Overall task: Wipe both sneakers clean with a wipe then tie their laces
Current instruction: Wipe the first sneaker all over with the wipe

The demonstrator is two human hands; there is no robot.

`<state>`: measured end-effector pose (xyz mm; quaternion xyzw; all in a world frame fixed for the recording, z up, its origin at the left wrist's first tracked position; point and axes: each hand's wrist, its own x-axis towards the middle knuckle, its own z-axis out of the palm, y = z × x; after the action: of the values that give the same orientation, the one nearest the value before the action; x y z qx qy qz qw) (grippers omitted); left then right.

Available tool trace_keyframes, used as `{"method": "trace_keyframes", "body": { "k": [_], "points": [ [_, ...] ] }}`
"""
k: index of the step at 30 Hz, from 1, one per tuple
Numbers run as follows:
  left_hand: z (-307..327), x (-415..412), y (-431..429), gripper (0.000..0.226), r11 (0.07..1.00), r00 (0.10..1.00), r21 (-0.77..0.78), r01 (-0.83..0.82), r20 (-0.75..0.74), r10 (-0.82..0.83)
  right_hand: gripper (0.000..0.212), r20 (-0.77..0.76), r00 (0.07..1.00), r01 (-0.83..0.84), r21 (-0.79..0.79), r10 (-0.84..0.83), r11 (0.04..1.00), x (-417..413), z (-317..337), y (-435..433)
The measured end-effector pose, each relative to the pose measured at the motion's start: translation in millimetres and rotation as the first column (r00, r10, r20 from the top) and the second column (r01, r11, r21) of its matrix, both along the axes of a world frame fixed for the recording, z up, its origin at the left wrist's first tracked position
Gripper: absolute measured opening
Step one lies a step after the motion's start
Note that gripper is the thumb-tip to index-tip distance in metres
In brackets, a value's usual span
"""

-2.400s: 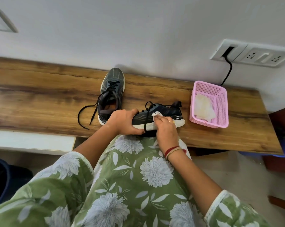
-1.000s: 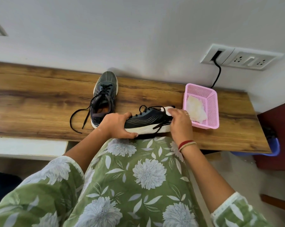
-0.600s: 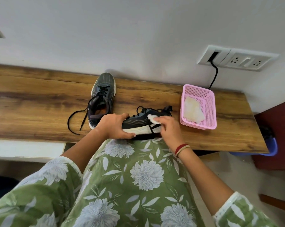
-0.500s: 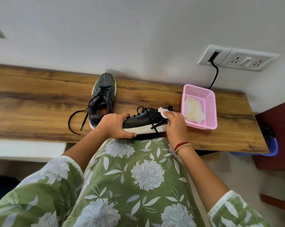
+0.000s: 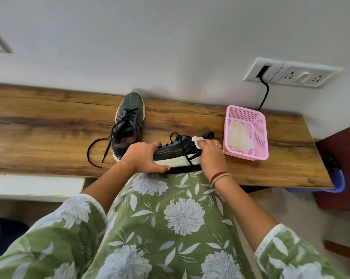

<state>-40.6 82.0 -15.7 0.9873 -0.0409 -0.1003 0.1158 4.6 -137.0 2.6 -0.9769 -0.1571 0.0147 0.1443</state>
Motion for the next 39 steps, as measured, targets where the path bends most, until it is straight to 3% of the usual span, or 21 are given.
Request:
{"method": "trace_keyframes", "body": {
  "k": [5, 7, 10, 12, 14, 17, 21, 24, 28, 34, 37, 39],
  "points": [
    [3.5, -1.0, -1.2, 0.096, 1.000, 1.000, 0.014, -0.001, -0.010, 0.001, 0.046, -0.020, 0.998, -0.067, -0.043, 0.066, 0.997, -13.2, -9.3, 12.5],
    [3.7, -2.9, -2.6, 0.091, 1.000, 1.000, 0.028, 0.000, -0.007, 0.000, 0.047, -0.125, 0.989, -0.066, 0.071, 0.074, 0.995, -12.1, -4.7, 11.6],
    [2.5, -5.1, -3.1, 0.095, 0.999, 1.000, 0.033, 0.002, 0.011, -0.003, 0.038, -0.310, 0.950, 0.063, 0.326, 0.044, 0.943, -1.7, 12.7, 8.3],
    [4.5, -5.3, -3.3, 0.092, 1.000, 1.000, 0.027, -0.001, 0.003, 0.001, 0.035, -0.202, 0.979, 0.111, 0.344, -0.042, 0.932, 9.0, 16.3, 7.3],
    [5.1, -4.6, -3.7, 0.090, 1.000, 1.000, 0.025, 0.000, -0.004, 0.000, 0.037, -0.071, 0.994, 0.098, 0.227, -0.084, 0.969, 11.9, 11.7, 11.2],
    [2.2, -2.7, -3.0, 0.097, 1.000, 1.000, 0.019, 0.003, 0.021, -0.003, 0.035, -0.051, 0.998, -0.044, 0.076, 0.048, 0.996, -9.6, -5.2, 27.1],
    [-2.3, -4.6, -1.9, 0.098, 1.000, 0.998, 0.013, 0.024, 0.052, -0.025, 0.034, -0.102, 0.983, -0.123, 0.259, 0.154, 0.958, -30.9, -13.5, 33.1],
    [-2.4, -6.0, -2.0, 0.097, 0.999, 0.999, 0.040, 0.034, 0.031, -0.036, 0.036, -0.196, 0.975, -0.010, 0.420, 0.101, 0.908, -18.1, -3.5, 21.2],
    [5.3, -5.2, -3.8, 0.100, 0.998, 1.000, 0.059, -0.003, -0.014, 0.003, 0.040, 0.028, 0.998, 0.047, 0.168, -0.052, 0.985, -0.8, -7.6, 9.3],
    [3.6, -1.8, -3.3, 0.104, 1.000, 1.000, 0.007, 0.004, 0.031, -0.004, 0.040, -0.034, 0.993, -0.112, 0.101, 0.116, 0.989, -19.5, -21.9, 25.2],
    [1.1, -3.2, -3.0, 0.102, 1.000, 0.999, 0.008, 0.024, 0.035, -0.025, 0.037, -0.132, 0.979, -0.113, 0.287, 0.157, 0.951, -22.8, -12.5, 22.9],
    [0.6, -3.6, -2.4, 0.104, 0.999, 0.999, 0.019, 0.033, 0.017, -0.033, 0.035, -0.265, 0.960, 0.055, 0.481, 0.086, 0.875, -26.1, -0.5, 16.0]
  ]
}}
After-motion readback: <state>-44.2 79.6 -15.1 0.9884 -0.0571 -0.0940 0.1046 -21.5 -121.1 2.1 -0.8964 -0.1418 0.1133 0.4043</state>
